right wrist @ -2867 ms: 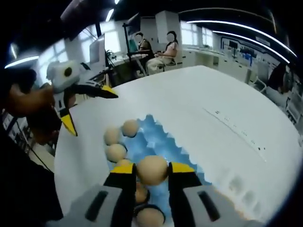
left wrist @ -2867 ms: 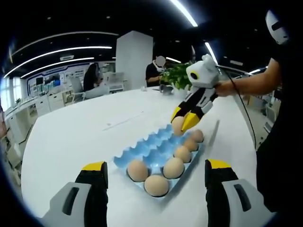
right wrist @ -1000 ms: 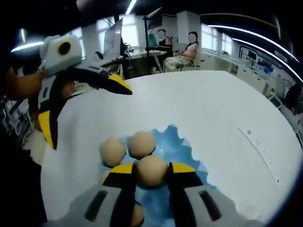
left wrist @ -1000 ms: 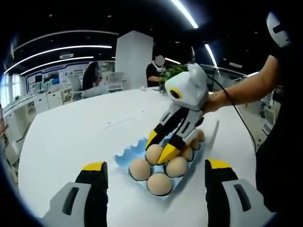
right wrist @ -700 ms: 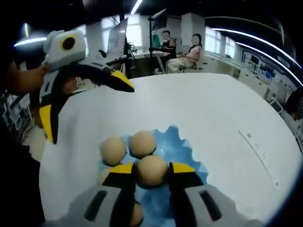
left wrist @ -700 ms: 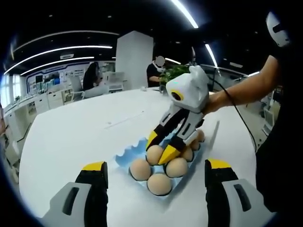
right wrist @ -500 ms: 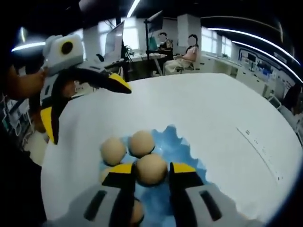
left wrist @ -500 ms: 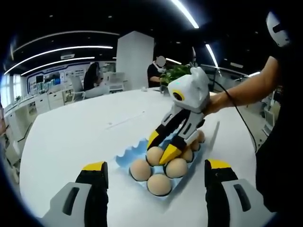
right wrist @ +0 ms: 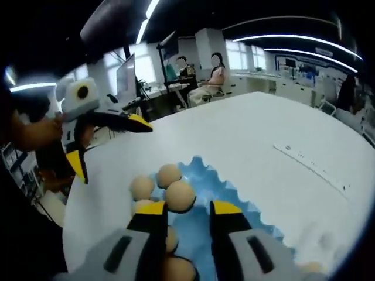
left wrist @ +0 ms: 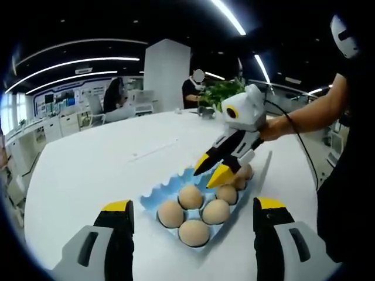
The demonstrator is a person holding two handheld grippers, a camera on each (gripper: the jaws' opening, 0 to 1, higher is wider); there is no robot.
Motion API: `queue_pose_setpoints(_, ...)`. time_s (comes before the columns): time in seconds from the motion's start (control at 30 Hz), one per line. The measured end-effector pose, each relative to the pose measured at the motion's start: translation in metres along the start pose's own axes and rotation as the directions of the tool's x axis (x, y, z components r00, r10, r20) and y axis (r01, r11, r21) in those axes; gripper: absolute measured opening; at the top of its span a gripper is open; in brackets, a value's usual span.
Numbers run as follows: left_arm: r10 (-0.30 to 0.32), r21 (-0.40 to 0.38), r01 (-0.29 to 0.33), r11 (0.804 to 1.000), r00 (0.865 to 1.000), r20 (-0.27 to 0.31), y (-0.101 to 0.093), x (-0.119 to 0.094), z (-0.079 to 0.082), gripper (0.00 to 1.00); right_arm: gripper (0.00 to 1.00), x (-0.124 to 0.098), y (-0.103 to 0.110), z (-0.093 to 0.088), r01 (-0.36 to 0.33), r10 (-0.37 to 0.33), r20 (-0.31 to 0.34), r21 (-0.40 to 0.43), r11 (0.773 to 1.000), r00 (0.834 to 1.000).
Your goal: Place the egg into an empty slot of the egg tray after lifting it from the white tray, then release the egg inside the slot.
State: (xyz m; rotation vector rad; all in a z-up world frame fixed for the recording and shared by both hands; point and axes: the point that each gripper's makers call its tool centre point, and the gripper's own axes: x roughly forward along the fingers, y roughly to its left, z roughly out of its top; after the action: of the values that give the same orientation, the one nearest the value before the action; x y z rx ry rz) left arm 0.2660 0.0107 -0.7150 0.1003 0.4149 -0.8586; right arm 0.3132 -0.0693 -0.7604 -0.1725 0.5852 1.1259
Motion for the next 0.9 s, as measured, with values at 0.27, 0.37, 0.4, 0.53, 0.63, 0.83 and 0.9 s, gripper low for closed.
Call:
queue_pose_setpoints(0.27, -0.002, 0.004, 0.002, 1.0, 1.0, -0.004, -0.006, 0.005, 0.001, 0.83, 0.27, -0.04, -0.021, -0.019, 0.092, -0.093, 0.034, 0.042, 0.995, 0.995)
queue_pose_setpoints(0.37, 0.0, 0.003, 0.0, 1.0, 1.0, -0.01, -0.006, 0.007, 0.001, 0.83, 0.28, -0.06, -0.027, -0.028, 0.122, -0.124, 0.038, 0.054, 0.991, 0.992)
queue_pose_setpoints(0.4, 0.0, 0.003, 0.0, 1.0, 1.0, -0.01, -0.006, 0.007, 0.0, 0.83, 0.28, -0.069, -0.029, -0.031, 0.137, -0.139, 0.041, 0.048, 0.989, 0.989)
queue_pose_setpoints(0.53, -0.004, 0.002, 0.004, 1.0, 1.0, -0.011, -0.008, 0.008, 0.001, 0.83, 0.28, -0.098, -0.041, -0.042, 0.198, -0.203, 0.049, 0.087, 0.976, 0.978)
queue_pose_setpoints(0.63, -0.006, 0.005, 0.006, 1.0, 1.0, -0.003, -0.009, 0.008, 0.004, 0.83, 0.28, -0.122, -0.055, -0.055, 0.264, -0.272, 0.05, 0.127, 0.956, 0.961)
queue_pose_setpoints(0.83, -0.008, 0.012, 0.008, 1.0, 1.0, -0.004, -0.007, 0.01, 0.006, 0.83, 0.28, -0.152, -0.072, -0.071, 0.354, -0.361, 0.037, 0.134, 0.926, 0.932)
queue_pose_setpoints(0.9, -0.011, 0.015, 0.011, 1.0, 1.0, -0.002, -0.008, 0.011, 0.007, 0.83, 0.28, -0.164, -0.08, -0.078, 0.399, -0.404, 0.022, 0.116, 0.909, 0.914)
